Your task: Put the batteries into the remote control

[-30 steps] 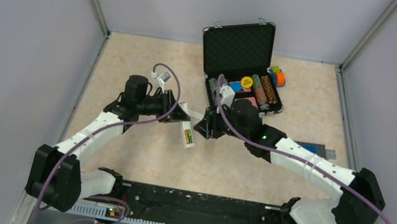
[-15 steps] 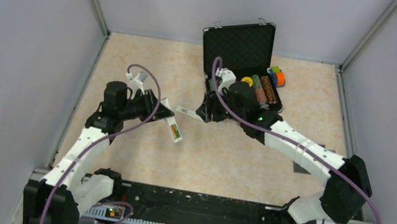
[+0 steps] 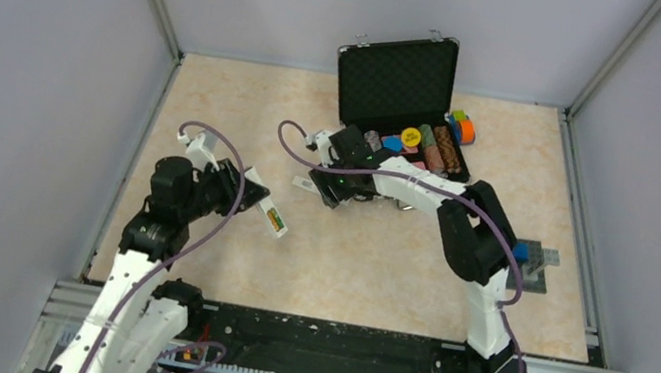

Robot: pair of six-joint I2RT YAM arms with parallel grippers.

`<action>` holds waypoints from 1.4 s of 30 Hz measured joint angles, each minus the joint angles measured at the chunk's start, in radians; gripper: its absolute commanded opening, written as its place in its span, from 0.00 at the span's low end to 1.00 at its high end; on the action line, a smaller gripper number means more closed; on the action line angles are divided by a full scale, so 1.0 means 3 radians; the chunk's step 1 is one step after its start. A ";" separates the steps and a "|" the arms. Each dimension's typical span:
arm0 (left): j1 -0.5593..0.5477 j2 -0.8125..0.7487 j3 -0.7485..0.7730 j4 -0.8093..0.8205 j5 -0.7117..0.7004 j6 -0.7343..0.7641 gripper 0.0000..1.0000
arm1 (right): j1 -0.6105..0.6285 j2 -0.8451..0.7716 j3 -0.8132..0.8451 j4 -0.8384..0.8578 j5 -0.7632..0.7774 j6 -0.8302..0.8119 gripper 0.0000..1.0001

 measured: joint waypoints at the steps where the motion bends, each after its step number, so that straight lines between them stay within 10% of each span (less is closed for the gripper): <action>1: 0.0006 -0.0017 0.0000 -0.0034 -0.0041 -0.0001 0.00 | 0.0000 0.0058 0.0045 -0.0046 0.0053 -0.0052 0.60; 10: 0.0045 0.0017 -0.0001 -0.0187 -0.0132 0.0013 0.00 | 0.0006 0.0413 0.0519 -0.0318 0.0173 -0.0366 0.58; 21: 0.0084 0.0174 -0.0001 -0.0164 -0.0085 0.0071 0.00 | 0.0032 0.0444 0.0575 -0.0528 0.0116 -0.0412 0.34; 42: 0.0106 0.0242 -0.0010 -0.0106 0.0022 0.0097 0.00 | 0.0051 0.0284 0.0421 -0.0801 0.0118 0.0198 0.34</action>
